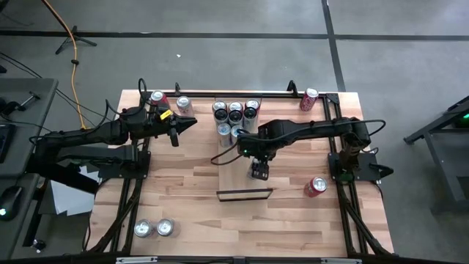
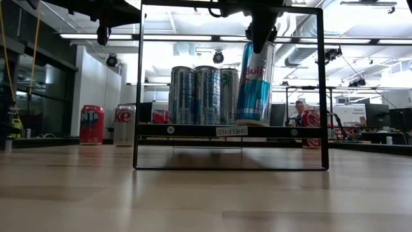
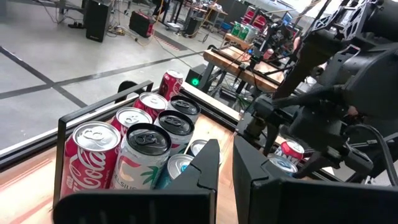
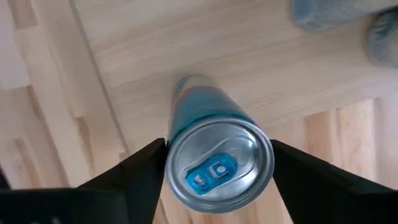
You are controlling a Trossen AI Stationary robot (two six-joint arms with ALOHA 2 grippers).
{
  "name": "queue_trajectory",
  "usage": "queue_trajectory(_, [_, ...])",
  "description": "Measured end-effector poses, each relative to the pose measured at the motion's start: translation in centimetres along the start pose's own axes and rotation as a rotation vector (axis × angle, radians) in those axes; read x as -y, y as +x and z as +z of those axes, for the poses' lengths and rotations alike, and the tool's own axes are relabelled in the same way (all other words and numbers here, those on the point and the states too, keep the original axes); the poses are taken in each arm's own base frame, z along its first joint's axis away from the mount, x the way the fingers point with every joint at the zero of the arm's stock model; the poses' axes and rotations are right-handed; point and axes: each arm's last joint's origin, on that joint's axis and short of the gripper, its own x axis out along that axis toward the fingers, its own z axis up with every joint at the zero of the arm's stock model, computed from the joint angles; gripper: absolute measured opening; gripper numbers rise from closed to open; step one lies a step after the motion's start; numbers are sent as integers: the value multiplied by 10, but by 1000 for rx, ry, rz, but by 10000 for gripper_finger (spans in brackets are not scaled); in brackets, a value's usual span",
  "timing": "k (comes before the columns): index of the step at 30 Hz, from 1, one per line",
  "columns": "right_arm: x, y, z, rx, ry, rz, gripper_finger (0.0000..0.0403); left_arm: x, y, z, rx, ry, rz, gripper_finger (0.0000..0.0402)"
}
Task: Place canned beverage on shelf
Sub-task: Put the blue soda can on the shelf aligned with the other blue soda can
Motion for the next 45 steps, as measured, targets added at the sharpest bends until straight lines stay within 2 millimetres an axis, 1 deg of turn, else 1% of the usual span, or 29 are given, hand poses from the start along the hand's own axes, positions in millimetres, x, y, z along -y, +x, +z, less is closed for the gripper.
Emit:
queue_trajectory(5, [-1,2,0,-11,-26,22,301,0,0,0,0,0,0,0])
queue_trajectory(8, [-1,2,0,-7,-45,19,315,0,0,0,-1,0,0,0])
queue_trajectory(12, [-1,2,1,-3,-75,24,323,0,0,0,-4,1,2,0])
queue_trajectory(17, [-2,0,0,-5,-168,46,323,0,0,-1,-7,1,4,0])
queue_trajectory(26, [-1,-10,-4,23,-444,45,323,0,0,-1,-7,1,3,0])
queue_trajectory(36, [-1,-10,-3,43,-823,12,323,0,0,-1,-8,1,4,0])
queue_trajectory(40, [-1,-10,-3,45,-934,11,323,0,0,-1,-9,1,4,0])
queue_trajectory(45, [-2,-10,-3,61,-1096,63,323,-1,0,-1,-12,2,5,0])
